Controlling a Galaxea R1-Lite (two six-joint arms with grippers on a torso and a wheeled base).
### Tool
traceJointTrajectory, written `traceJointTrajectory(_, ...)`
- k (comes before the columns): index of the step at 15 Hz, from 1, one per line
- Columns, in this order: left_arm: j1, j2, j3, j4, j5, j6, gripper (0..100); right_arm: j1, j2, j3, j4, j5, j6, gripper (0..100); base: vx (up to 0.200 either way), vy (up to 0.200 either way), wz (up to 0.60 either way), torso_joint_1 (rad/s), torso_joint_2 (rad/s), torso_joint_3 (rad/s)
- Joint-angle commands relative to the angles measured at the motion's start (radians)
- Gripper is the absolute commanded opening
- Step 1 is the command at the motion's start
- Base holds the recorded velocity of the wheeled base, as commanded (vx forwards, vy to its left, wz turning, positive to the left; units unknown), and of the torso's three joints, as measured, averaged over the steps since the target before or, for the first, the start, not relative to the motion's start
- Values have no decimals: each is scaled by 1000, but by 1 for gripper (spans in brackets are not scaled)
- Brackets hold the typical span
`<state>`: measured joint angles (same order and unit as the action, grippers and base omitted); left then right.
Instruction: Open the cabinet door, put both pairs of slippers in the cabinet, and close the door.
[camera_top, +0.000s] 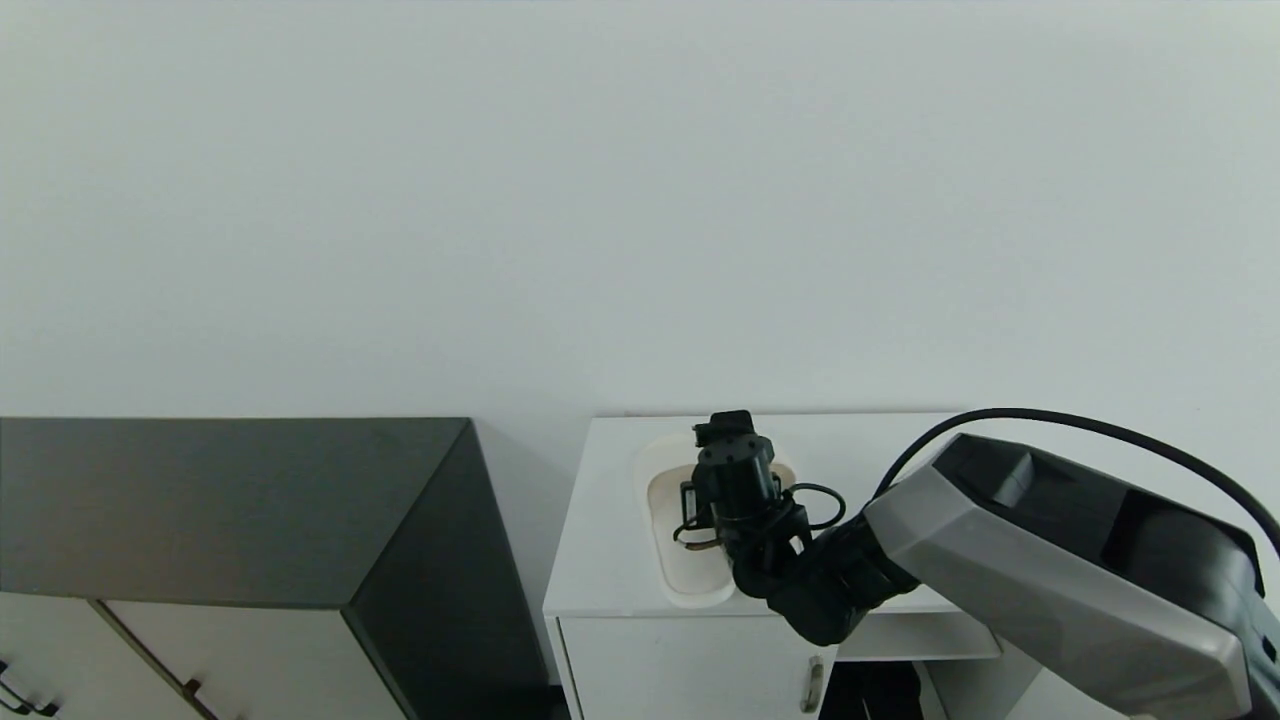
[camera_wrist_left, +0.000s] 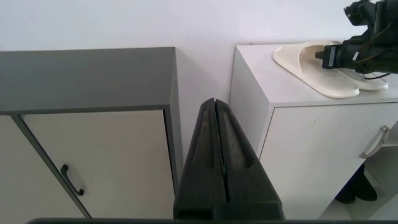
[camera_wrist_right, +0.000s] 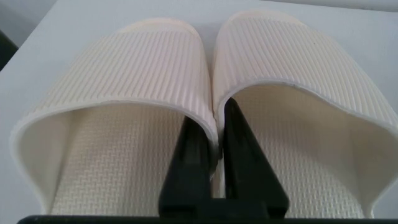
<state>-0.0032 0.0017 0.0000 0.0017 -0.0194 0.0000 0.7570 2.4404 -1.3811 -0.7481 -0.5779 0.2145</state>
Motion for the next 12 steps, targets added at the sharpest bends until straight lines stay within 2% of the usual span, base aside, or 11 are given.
traceJointTrajectory(1,0,0,0,0,1,0,0,15,-70,45,-2,-2,-6,0,0,0,0,0,0,0)
traceJointTrajectory(3,0,0,0,0,1,0,0,44,-187,149,-4,-2,-27,0,0,0,0,0,0,0)
traceJointTrajectory(6,0,0,0,0,-1,3,0,94,-419,376,-5,16,-43,0,0,0,0,0,0,0)
traceJointTrajectory(9,0,0,0,0,-1,3,0,111,-655,631,4,161,-52,0,0,0,0,0,0,0)
traceJointTrajectory(10,0,0,0,0,-2,5,0,110,-715,705,10,171,-70,0,0,0,0,0,0,0)
traceJointTrajectory(12,0,0,0,0,-2,3,0,110,-727,732,12,170,-73,0,0,0,0,0,0,0)
